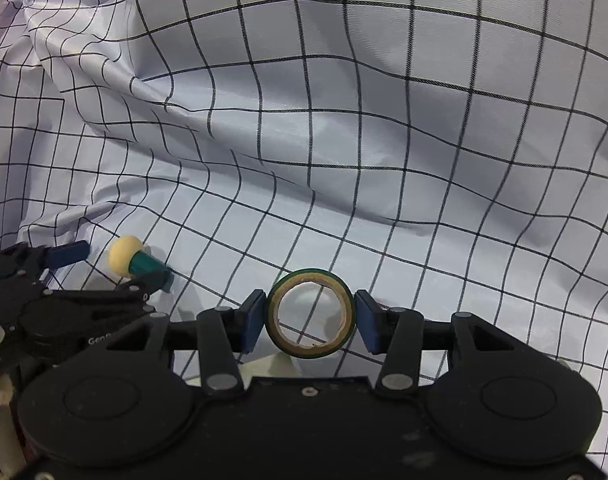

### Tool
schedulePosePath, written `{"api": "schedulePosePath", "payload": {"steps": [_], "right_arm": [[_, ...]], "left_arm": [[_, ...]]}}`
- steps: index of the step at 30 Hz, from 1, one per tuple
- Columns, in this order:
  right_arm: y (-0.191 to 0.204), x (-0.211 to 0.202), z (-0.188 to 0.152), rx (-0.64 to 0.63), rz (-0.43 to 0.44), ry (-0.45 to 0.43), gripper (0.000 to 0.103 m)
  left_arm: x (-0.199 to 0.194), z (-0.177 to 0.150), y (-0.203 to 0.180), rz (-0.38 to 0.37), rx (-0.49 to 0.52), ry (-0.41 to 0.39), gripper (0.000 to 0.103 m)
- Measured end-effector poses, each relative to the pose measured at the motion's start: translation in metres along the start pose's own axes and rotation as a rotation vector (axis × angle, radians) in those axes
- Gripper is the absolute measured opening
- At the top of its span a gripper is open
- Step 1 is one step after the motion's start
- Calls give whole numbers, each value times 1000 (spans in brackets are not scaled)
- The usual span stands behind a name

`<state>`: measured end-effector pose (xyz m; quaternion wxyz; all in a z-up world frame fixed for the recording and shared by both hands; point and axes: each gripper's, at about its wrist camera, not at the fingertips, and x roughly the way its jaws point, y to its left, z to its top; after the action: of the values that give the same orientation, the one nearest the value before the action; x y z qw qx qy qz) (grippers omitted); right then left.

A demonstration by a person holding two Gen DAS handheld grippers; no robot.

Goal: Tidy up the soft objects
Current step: 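Grasp the cream-and-green sponge stick with the left tool, then carry the sponge stick with the left tool into the basket and release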

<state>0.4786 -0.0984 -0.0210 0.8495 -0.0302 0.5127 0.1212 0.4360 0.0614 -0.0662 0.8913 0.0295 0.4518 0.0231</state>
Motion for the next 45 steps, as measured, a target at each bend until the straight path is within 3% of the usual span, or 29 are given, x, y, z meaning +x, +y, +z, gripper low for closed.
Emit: {"api": "schedulePosePath", "payload": {"steps": [4, 7, 9, 13, 25, 27, 28, 29, 36, 45], "right_arm": [[-5, -5, -4, 14, 0, -4, 47], [-6, -12, -8, 12, -1, -12, 47], [-7, -16, -10, 10, 1, -14, 47], [-9, -19, -11, 8, 5, -14, 48], [-19, -12, -19, 30, 5, 12, 48], [-20, -13, -20, 33, 2, 12, 48], [-20, -14, -20, 36, 1, 12, 48], [-21, -15, -21, 39, 2, 12, 48], [-18, -43, -28, 39, -14, -32, 48], [-14, -109, -74, 53, -54, -108, 48]], "left_arm": [[-1, 7, 1, -59, -39, 9, 54], [-1, 11, 6, -82, -83, 21, 53], [-2, 12, 6, -72, -79, 12, 55], [-4, 12, 2, -21, -40, -25, 89], [0, 0, -11, -7, 106, -31, 90], [0, -2, -11, -4, 105, -29, 78], [1, -2, -10, -13, 102, -19, 57], [1, -2, -8, -29, 95, -5, 55], [-25, 2, -4, -44, 31, -41, 55], [-135, -8, -29, -148, 31, -159, 55]]}}
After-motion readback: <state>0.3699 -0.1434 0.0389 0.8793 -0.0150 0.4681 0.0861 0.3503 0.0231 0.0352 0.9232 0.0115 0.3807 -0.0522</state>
